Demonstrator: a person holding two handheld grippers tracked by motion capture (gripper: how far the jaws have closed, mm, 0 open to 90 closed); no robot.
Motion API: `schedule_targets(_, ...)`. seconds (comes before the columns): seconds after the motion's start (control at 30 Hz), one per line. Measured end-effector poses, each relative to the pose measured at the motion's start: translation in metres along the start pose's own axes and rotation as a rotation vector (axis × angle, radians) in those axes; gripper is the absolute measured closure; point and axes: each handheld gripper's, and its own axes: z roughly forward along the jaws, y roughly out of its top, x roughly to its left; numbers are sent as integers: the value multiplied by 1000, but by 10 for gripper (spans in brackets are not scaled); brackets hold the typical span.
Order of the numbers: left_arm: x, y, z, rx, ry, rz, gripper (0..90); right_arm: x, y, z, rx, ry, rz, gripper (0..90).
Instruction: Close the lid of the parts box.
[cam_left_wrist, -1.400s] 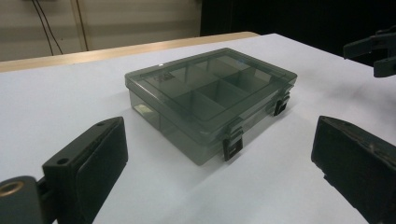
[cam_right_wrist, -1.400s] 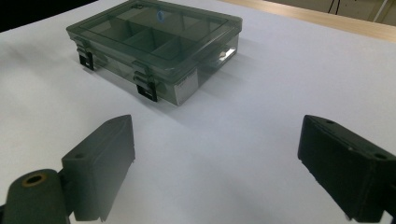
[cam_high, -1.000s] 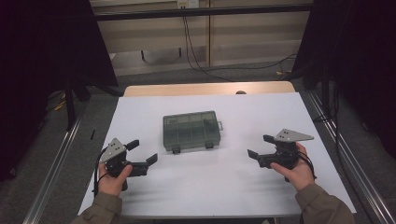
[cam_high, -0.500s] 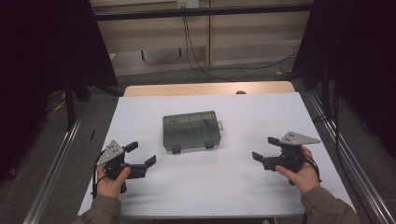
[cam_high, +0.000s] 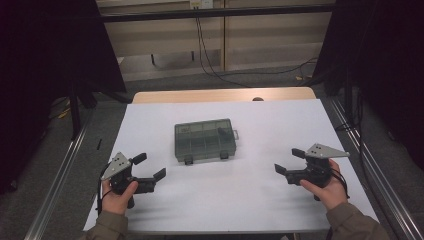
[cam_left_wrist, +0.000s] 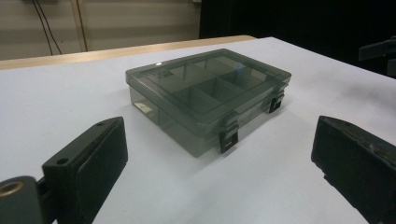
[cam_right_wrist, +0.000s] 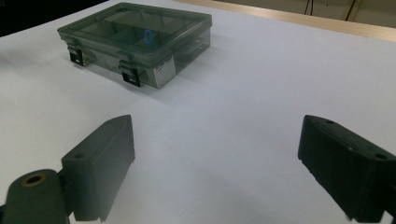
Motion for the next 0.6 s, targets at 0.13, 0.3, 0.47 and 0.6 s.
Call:
schedule_targets(0.13, 0, -1, 0, 2, 0, 0, 39, 0, 0, 0, 0, 1, 1, 105)
schedule_targets(0.3, 0, -1, -1, -2, -3, -4, 39, 1, -1, -1, 4, 5, -2, 105)
schedule_targets(0.47, -2, -2, -3, -4, -4, -2, 39, -1, -5, -7, 2, 1, 4, 105)
schedule_targets(0.6, -2, -4, -6, -12, -4, -8, 39, -2, -8, -11, -3, -7, 4, 105)
